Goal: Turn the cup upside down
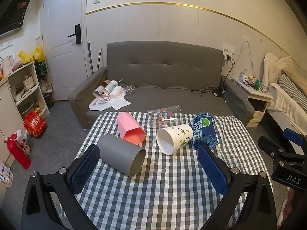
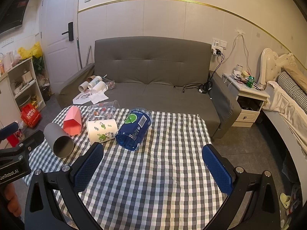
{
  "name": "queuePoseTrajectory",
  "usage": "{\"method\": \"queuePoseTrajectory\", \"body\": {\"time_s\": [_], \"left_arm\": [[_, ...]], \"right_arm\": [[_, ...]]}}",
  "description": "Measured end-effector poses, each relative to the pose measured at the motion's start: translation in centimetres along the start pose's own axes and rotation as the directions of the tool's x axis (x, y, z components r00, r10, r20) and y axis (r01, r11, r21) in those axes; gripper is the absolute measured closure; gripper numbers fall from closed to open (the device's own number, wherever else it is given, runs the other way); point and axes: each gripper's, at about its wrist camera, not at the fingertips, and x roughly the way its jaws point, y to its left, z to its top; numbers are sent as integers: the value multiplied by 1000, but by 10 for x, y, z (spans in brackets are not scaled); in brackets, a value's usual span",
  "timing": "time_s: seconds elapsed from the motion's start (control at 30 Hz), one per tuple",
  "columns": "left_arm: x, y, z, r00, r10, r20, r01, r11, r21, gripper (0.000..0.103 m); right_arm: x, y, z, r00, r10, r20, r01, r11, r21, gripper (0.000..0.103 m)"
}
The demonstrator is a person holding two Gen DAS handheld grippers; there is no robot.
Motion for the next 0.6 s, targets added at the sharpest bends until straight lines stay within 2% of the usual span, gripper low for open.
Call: {"method": "queuePoseTrajectory", "body": {"time_s": [0.6], "left_arm": [[3, -1, -6, 1000, -1, -10, 1, 1000, -1, 0]], "right_arm": [[1, 1, 1, 1000, 2, -6, -2, 1000, 1, 0]]}}
